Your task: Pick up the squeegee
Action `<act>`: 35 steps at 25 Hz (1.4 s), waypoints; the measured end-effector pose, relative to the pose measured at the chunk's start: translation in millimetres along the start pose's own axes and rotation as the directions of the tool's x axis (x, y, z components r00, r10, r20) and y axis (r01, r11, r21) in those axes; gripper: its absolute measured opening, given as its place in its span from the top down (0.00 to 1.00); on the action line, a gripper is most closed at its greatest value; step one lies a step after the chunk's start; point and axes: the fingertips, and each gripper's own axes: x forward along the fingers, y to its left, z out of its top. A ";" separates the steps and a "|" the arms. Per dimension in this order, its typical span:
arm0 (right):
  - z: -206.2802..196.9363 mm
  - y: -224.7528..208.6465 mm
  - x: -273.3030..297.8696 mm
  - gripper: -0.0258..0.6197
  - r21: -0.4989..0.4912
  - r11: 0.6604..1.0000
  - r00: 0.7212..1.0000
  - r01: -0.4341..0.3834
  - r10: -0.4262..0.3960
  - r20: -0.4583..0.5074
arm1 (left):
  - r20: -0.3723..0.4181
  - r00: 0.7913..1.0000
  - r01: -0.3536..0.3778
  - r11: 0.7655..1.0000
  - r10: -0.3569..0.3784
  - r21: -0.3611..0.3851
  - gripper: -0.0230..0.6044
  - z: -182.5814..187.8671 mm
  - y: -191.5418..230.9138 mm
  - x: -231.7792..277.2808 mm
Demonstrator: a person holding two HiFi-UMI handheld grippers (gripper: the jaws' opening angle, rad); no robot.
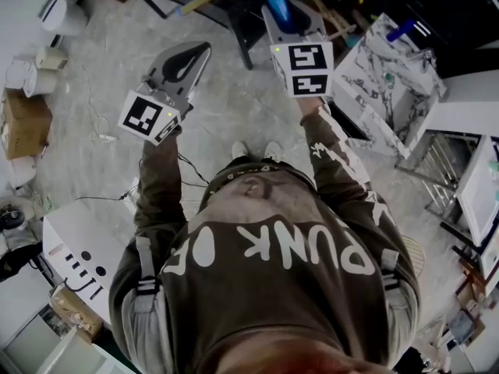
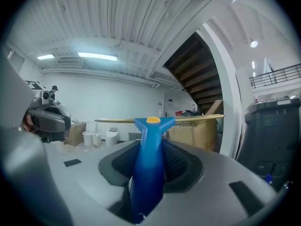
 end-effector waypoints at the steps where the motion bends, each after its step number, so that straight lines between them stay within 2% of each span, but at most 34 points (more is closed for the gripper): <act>1: 4.2 3.7 -3.6 0.74 -0.002 1.000 1.000 -0.003 0.003 0.008 | 0.003 1.000 0.004 1.000 -0.004 -0.001 0.96 -0.1 1.6 -2.7; 9: 23.0 32.6 -30.5 0.74 -0.031 0.999 0.999 -0.010 0.012 0.045 | 0.021 0.999 0.038 0.999 -0.038 -0.005 0.96 -2.6 12.8 -24.0; 18: 32.7 61.2 -52.0 0.74 -0.049 0.997 0.996 -0.054 0.057 0.073 | 0.028 0.999 0.041 0.999 -0.041 -0.008 0.96 -6.7 25.2 -42.0; 25: 35.6 69.6 -63.4 0.74 -0.075 0.994 0.992 -0.079 0.086 0.090 | 0.027 0.999 0.033 0.999 -0.033 -0.006 0.96 -6.8 30.2 -50.0; 35: 28.6 73.0 -62.4 0.74 -0.058 0.994 0.991 -0.097 0.101 0.086 | 0.025 0.999 0.030 1.000 -0.030 0.000 0.96 -5.2 31.0 -54.9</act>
